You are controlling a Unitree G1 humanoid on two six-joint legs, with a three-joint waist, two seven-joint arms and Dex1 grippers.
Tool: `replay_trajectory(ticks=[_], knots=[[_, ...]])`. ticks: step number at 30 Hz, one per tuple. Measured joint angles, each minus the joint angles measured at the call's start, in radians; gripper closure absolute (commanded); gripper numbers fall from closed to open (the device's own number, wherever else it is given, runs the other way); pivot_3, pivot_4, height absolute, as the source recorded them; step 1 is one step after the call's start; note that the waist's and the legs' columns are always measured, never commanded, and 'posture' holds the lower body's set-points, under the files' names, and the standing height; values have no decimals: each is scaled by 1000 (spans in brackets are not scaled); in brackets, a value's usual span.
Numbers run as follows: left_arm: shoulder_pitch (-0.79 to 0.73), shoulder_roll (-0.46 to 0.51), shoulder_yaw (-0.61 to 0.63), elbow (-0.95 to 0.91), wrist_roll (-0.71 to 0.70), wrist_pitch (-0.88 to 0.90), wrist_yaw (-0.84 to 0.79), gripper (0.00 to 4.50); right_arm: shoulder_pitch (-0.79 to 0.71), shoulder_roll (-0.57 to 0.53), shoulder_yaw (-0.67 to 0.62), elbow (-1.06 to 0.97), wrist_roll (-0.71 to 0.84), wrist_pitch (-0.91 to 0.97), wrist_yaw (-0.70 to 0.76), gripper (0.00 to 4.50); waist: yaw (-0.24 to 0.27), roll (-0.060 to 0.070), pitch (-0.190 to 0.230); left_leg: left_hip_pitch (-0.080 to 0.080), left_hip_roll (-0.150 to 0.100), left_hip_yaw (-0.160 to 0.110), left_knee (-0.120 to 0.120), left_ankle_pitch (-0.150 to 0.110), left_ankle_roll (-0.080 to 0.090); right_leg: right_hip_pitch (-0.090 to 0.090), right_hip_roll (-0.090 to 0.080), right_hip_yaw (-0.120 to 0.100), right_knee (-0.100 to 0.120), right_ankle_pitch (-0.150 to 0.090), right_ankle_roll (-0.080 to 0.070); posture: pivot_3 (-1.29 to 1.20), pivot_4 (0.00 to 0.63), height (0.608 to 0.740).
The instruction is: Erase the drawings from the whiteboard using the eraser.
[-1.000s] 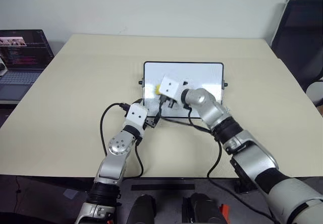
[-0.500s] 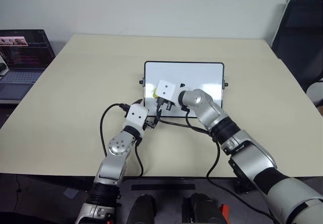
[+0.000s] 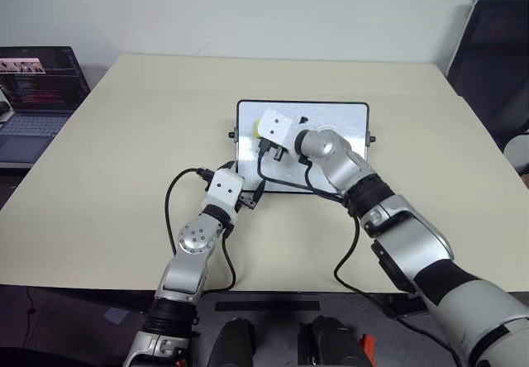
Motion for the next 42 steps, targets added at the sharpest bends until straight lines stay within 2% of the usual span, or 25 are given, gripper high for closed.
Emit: replay_trajectory(ticks=[5, 16, 22, 27, 33, 42], knots=[[0, 1, 0, 1, 0, 0, 0, 0, 134, -32, 38, -178, -10, 58, 60, 3377, 2, 0, 0, 0, 0, -1, 1, 0, 0, 0, 0, 0, 0, -1, 1, 0, 150, 740], [-8, -2, -1, 6, 0, 0, -2, 0, 160, -88, 33, -285, -9, 145, 81, 3377, 4, 0, 0, 0, 0, 0, 1, 0, 0, 0, 0, -1, 0, -1, 1, 0, 150, 740], [-15, -3, -5, 8, -6, -11, -28, 0, 255, -179, -103, -465, 45, 230, 70, 3377, 7, 0, 0, -8, -1, -1, 1, 0, 0, -5, -1, -1, -3, 1, 0, 0, 150, 740], [-29, -14, -22, 9, -7, -25, -46, 0, 370, -221, -185, -638, 72, 278, 50, 3377, 6, 0, 0, -18, -1, -1, 1, -1, -1, -17, 0, -1, 0, 1, 0, 0, 150, 740], [-39, -18, -29, 13, -8, -29, -56, 0, 522, -267, -209, -776, 78, 346, 25, 3377, 3, 0, 0, -19, -1, 0, 2, -1, -2, -17, 0, 0, 0, 1, 0, 0, 150, 740], [-44, -18, -30, 19, -9, -31, -72, 0, 533, -267, -211, -798, 80, 376, -34, 3377, 3, 0, 0, -19, -1, 1, 3, -1, -1, -17, 1, 0, 0, 0, 1, 0, 150, 740]])
